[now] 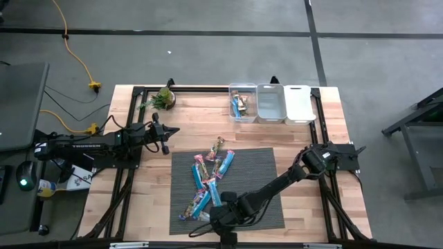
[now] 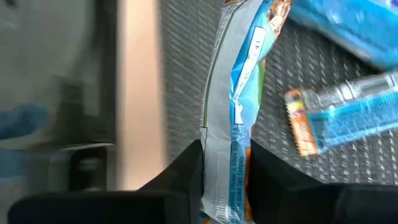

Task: Pick and place Granola Bars by type
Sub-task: Put the yellow granola bar into the transparent bin

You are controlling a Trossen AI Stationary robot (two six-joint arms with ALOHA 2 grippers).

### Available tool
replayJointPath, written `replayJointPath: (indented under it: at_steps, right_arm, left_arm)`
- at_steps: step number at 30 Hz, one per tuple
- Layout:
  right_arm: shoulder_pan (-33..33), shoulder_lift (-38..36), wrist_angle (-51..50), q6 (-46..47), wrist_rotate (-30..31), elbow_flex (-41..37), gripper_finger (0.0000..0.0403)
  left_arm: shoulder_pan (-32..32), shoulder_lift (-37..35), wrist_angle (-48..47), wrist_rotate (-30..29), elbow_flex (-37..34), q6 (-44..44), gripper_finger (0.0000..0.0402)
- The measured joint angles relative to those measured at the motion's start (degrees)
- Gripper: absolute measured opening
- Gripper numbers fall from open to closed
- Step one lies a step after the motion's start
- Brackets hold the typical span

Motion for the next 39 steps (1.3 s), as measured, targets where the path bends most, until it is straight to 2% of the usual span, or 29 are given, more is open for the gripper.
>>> replayJointPath:
  at_steps: [5,10,14,20,27,31,34,39]
  right_arm:
    - [-0.85,-3.06,3.33,0.05,-4.99,0.04,0.0083]
    - [-2.57,-6.54,13.64,0.88,-15.61,0.09,0.0083]
    - [-4.26,-8.06,26.85,2.2,-24.91,0.09,0.0083]
    - [-7.07,-8.81,55.06,8.39,-36.83,0.13,0.0082]
    - [-9.43,-8.81,89.32,15.93,-43.3,0.17,0.0082]
    - [-10.35,-8.81,104.0,19.55,-46.22,0.2,0.0082]
    - [-10.59,-8.81,110.81,21.63,-47.89,0.2,0.0082]
    - [-10.53,-8.81,114.16,22.38,-50.41,0.2,0.0082]
  left_arm:
    - [0.01,0.0,0.01,0.0,0.0,0.0,0.0001]
    - [0.0,0.0,0.0,0.0,0.0,-0.02,0.0001]
    - [0.02,0.0,-0.04,-0.02,0.0,0.0,0.0001]
    - [0.01,0.0,0.0,-0.01,0.0,0.0,0.0001]
    - [0.02,0.0,-0.02,-0.04,0.0,0.0,0.0001]
    - [0.0,0.0,0.0,-0.04,0.0,0.0,0.0001]
    - [0.0,0.0,-0.02,-0.04,0.0,0.0,0.0001]
    - [0.02,0.0,0.0,-0.03,0.0,0.0,0.0001]
